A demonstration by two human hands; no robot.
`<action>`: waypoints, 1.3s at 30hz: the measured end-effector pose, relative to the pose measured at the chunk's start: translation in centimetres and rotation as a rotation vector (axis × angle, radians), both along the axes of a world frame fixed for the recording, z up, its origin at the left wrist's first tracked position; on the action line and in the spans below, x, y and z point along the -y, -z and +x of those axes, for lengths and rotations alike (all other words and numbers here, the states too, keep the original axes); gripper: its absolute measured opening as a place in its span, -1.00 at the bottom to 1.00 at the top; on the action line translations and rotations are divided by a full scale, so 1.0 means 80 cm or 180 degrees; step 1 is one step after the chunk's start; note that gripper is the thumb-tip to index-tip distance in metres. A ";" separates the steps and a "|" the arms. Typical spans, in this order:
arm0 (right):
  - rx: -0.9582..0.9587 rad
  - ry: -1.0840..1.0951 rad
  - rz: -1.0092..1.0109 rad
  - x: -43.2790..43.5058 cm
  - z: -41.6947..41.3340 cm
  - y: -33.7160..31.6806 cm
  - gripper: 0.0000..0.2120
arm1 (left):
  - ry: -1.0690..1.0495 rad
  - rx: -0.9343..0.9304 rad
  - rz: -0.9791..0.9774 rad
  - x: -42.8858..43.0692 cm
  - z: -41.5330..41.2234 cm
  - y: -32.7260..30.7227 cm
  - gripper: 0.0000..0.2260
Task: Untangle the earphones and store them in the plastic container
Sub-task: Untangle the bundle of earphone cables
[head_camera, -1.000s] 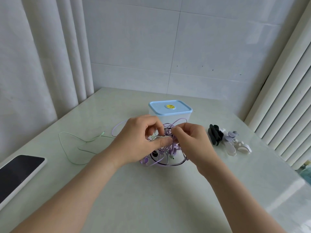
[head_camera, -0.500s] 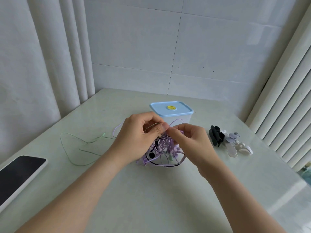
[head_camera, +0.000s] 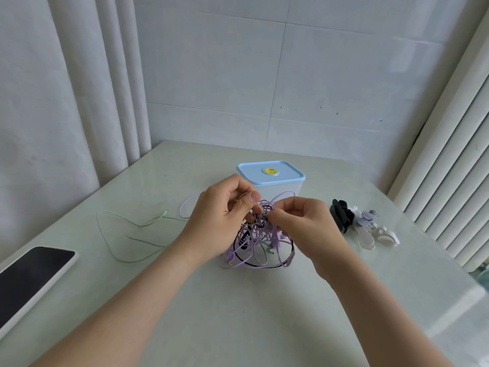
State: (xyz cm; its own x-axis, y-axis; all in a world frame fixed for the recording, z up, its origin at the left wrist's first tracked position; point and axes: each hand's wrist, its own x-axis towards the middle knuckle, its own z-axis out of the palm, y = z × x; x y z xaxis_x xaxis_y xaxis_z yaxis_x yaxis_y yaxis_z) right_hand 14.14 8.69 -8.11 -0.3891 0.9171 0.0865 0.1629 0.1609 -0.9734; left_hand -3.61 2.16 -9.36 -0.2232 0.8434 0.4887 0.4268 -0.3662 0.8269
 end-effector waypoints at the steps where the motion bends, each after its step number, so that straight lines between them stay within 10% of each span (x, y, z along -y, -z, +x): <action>1: -0.0002 -0.0025 -0.0031 -0.001 0.000 0.001 -0.94 | 0.0009 0.0032 -0.0004 0.000 0.000 0.000 -0.89; 32: 0.0320 0.0184 0.0793 -0.009 -0.011 0.022 -0.79 | -0.0303 -0.0368 0.0234 0.002 0.007 0.004 -0.86; 39: -0.0314 0.0031 0.0218 -0.008 -0.007 0.019 -0.65 | -0.0288 0.0336 -0.0085 0.000 0.005 0.000 -0.85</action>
State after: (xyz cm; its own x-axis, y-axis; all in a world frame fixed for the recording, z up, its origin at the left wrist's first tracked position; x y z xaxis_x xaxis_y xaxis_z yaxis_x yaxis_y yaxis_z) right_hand 13.59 9.33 -9.63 -0.3668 0.9115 0.1863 0.0688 0.2263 -0.9716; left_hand -3.22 2.15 -9.34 -0.3479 0.8300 0.4360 0.3670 -0.3073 0.8780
